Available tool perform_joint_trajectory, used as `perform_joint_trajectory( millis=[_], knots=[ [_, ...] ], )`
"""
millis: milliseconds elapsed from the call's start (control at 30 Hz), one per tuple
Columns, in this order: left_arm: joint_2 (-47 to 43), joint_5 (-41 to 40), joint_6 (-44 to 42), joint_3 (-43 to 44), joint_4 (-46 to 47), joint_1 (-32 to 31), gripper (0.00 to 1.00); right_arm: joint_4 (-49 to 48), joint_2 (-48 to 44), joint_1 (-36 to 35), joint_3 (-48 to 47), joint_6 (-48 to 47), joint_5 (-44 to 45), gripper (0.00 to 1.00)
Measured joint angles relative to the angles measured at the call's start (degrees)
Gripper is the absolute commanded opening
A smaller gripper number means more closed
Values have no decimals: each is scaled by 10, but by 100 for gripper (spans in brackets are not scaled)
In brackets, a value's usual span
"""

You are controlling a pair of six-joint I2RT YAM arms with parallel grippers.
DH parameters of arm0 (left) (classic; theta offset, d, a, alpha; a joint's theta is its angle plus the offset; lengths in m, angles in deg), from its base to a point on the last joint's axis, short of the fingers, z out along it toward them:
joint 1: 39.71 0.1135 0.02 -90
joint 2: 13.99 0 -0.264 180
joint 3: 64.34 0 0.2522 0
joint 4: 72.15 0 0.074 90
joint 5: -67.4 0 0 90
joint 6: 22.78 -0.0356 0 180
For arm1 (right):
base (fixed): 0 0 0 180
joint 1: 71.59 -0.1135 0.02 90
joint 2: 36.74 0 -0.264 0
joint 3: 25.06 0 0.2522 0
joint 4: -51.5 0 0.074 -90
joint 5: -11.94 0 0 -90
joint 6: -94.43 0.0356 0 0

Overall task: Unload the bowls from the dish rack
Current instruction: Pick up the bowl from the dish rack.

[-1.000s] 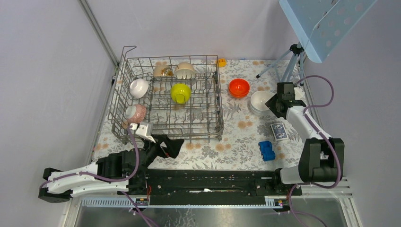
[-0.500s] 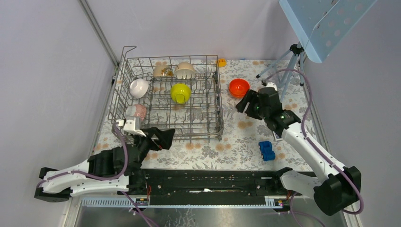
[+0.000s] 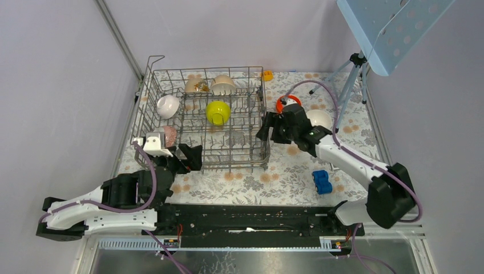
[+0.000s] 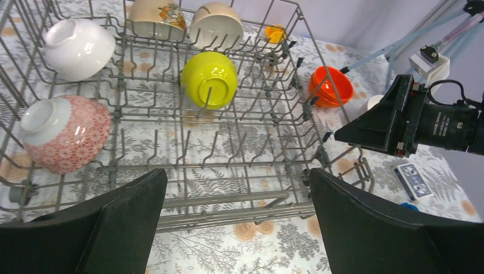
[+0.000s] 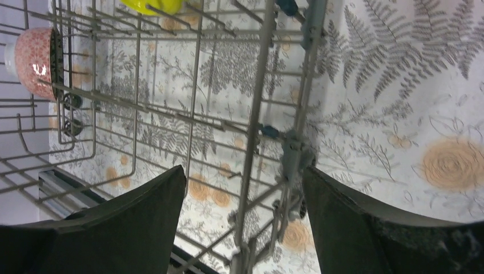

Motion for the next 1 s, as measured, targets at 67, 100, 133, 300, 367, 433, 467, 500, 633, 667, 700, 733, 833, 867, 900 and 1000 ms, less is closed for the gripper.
perform_joint_trajectory(
  millis=[67, 100, 133, 300, 367, 433, 467, 500, 633, 667, 700, 733, 833, 867, 900, 1000],
  knots=[
    [3, -9, 7, 0, -14, 0, 99, -1, 31, -3, -23, -1, 1, 78],
    [6, -13, 10, 0, -20, 0, 99, -1, 45, -3, -35, -1, 2, 76],
    [12, -19, 16, 2, -30, 0, 99, -2, 56, -3, -46, -1, 4, 74],
    [63, -35, 39, 21, -74, 0, 99, -7, 85, -3, -69, -1, 17, 58],
    [77, -39, 43, 23, -82, 0, 99, -8, 88, -3, -69, 1, 17, 52],
    [83, -42, 45, 23, -89, 0, 99, -10, 88, -3, -67, 3, 17, 44],
    [85, -44, 45, 23, -91, 0, 99, -12, 88, -3, -66, 5, 17, 41],
    [86, -47, 42, 23, -91, 0, 99, -14, 88, -3, -63, 6, 17, 38],
    [86, -49, 22, 23, -85, 4, 99, -12, 80, -4, -46, 11, 35, 32],
    [87, -49, 17, 23, -84, 7, 99, -11, 74, -4, -38, 12, 42, 31],
    [88, -47, 10, 25, -84, 11, 99, -15, 67, -4, -29, 17, 48, 30],
    [90, -47, 5, 28, -83, 16, 99, -18, 61, -4, -24, 20, 52, 30],
    [102, -29, -24, 40, -74, 49, 99, -29, 38, -9, -6, 23, 66, 29],
    [108, -19, -35, 42, -67, 70, 99, -30, 32, -9, -2, 23, 67, 29],
    [114, 0, -49, 45, -59, 95, 99, -31, 25, -10, 3, 23, 69, 29],
    [142, 75, -90, 48, -34, 204, 99, -31, 7, -10, 14, 23, 74, 29]
  ],
)
